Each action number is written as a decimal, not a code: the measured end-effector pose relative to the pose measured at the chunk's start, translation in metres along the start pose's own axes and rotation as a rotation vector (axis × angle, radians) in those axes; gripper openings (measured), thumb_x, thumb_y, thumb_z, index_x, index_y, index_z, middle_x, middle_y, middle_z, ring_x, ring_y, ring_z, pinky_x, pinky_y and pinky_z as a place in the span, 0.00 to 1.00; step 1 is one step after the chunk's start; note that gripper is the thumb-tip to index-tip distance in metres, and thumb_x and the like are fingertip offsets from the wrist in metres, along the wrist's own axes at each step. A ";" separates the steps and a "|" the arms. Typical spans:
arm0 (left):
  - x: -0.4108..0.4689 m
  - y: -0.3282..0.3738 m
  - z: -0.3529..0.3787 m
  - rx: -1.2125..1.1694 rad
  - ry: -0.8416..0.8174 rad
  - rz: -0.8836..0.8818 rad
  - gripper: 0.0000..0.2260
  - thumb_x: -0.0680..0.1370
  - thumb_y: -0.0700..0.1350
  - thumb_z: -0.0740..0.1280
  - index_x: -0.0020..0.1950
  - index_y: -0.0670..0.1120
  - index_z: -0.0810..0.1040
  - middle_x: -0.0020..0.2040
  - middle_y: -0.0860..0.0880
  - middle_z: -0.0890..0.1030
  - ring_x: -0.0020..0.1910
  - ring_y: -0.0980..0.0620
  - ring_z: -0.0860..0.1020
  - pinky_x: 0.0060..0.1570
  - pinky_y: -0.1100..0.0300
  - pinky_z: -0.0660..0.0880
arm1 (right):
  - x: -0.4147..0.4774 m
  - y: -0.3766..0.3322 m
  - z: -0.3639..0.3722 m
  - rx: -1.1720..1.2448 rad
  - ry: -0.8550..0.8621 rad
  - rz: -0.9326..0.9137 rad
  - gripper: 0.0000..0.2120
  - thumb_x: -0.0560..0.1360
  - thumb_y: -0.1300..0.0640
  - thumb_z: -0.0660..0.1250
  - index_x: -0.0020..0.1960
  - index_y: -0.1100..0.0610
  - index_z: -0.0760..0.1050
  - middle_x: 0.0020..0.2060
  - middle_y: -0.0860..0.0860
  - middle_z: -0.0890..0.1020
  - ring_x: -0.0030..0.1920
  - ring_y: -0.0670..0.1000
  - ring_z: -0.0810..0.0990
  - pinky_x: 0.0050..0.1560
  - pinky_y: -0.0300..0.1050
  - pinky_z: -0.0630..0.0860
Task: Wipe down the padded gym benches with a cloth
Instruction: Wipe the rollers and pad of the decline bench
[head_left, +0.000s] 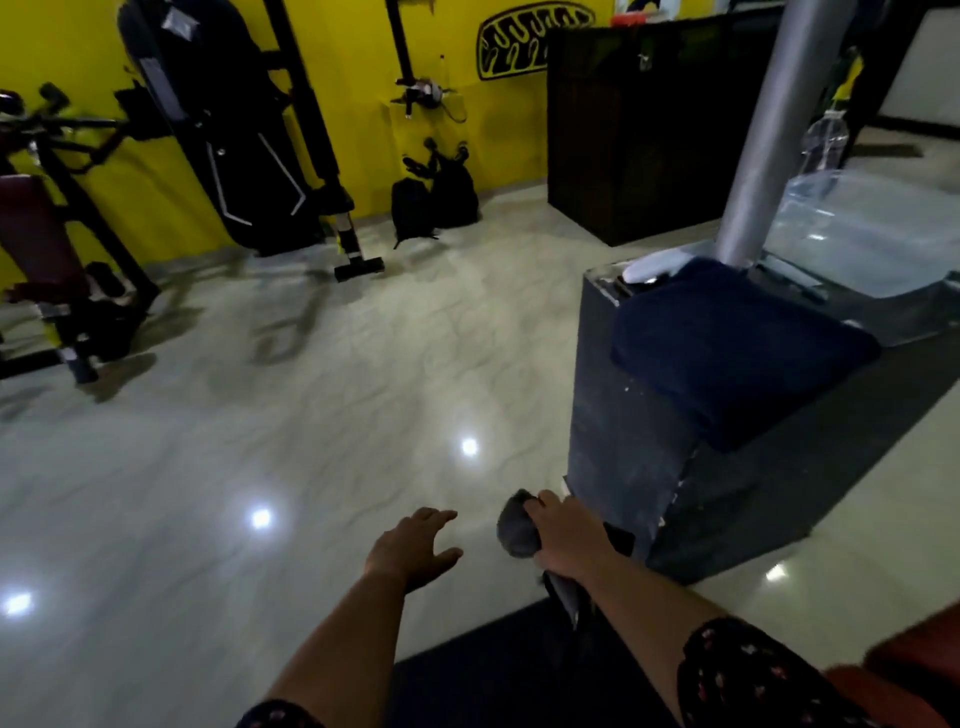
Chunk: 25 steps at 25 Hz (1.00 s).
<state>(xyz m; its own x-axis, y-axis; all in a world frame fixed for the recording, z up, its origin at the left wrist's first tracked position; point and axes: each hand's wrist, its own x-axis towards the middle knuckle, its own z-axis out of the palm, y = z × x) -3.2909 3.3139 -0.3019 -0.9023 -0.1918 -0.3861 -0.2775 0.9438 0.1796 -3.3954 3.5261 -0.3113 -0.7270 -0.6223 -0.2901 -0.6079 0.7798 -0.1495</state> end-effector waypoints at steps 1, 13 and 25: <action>0.025 0.012 -0.004 0.012 -0.008 0.039 0.29 0.80 0.62 0.60 0.79 0.59 0.56 0.78 0.52 0.60 0.74 0.50 0.63 0.69 0.51 0.66 | 0.013 0.020 -0.003 -0.029 -0.017 -0.005 0.26 0.75 0.51 0.64 0.71 0.54 0.63 0.64 0.54 0.68 0.61 0.60 0.72 0.61 0.53 0.70; 0.184 0.119 -0.036 0.251 -0.152 0.403 0.30 0.79 0.64 0.60 0.78 0.61 0.56 0.77 0.53 0.63 0.72 0.51 0.67 0.66 0.54 0.69 | 0.028 0.157 -0.002 -0.015 -0.158 0.317 0.24 0.77 0.53 0.65 0.69 0.57 0.65 0.66 0.57 0.68 0.65 0.59 0.70 0.60 0.52 0.70; 0.295 0.194 -0.043 0.493 -0.322 1.045 0.24 0.72 0.60 0.59 0.64 0.52 0.77 0.55 0.51 0.83 0.50 0.52 0.83 0.47 0.67 0.77 | 0.009 0.166 0.006 0.254 -0.125 0.888 0.30 0.76 0.51 0.65 0.76 0.53 0.59 0.70 0.56 0.65 0.66 0.61 0.67 0.63 0.55 0.67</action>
<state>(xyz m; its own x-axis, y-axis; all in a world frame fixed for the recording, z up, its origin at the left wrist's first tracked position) -3.6255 3.4283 -0.3419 -0.4727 0.7382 -0.4814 0.7593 0.6184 0.2026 -3.5012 3.6503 -0.3443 -0.8437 0.2096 -0.4943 0.2532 0.9672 -0.0221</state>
